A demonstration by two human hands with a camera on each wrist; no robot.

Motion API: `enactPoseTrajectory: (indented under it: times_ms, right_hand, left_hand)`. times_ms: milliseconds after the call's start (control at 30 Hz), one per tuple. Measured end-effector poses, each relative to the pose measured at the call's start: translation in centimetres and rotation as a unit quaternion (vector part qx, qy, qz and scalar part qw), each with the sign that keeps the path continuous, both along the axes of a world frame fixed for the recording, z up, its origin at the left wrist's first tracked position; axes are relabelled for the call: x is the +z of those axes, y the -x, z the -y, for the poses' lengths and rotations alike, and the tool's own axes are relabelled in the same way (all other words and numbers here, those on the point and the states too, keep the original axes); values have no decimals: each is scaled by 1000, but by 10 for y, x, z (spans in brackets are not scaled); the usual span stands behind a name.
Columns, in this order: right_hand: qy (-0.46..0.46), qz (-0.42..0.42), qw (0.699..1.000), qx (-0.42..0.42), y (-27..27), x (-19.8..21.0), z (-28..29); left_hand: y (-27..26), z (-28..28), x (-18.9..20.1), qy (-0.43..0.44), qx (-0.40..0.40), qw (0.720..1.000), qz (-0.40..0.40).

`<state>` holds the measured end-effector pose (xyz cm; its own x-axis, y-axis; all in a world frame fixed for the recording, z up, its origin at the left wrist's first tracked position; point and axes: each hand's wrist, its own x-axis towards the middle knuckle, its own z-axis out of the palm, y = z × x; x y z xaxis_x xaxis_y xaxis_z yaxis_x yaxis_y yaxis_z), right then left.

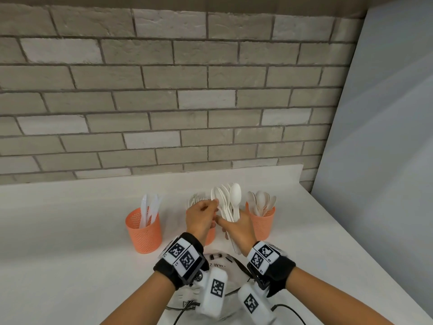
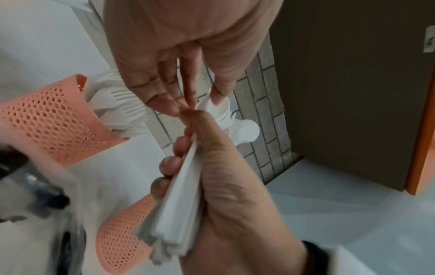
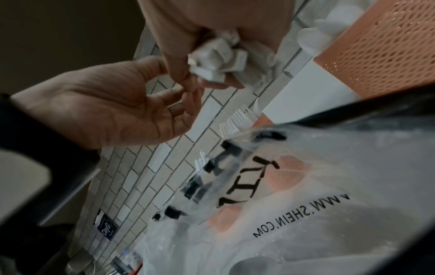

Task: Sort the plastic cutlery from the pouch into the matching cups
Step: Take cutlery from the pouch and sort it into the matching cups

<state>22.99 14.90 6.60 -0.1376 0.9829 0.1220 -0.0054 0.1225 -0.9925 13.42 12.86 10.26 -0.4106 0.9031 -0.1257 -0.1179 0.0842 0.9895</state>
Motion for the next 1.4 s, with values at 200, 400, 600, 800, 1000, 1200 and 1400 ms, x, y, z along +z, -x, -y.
enactPoseTrajectory:
  times_ms: [200,400,600,800,1000,1200,1400]
  right_hand:
    - [49,-67,992,98,-10,4,4]
    - [129,-82,982,115,-14,10,9]
    - [191,-84,971,117,-13,9,5]
    - [203,-82,966,138,-10,13,6]
    - [183,-41,963,193,-4,14,13]
    - [146,52,968,197,2,23,19]
    - [82,96,984,123,8,17,20]
  left_hand:
    - [1,-3,-1,2,42,999,-24]
    - [11,-7,13,-28,99,995,7]
    - [24,-3,19,-72,120,986,92]
    - [24,4,6,11,6,999,53]
    - [10,14,3,18,-78,997,4]
    - [9,7,-9,-12,23,996,-83]
    - [5,9,-6,-32,53,985,-162]
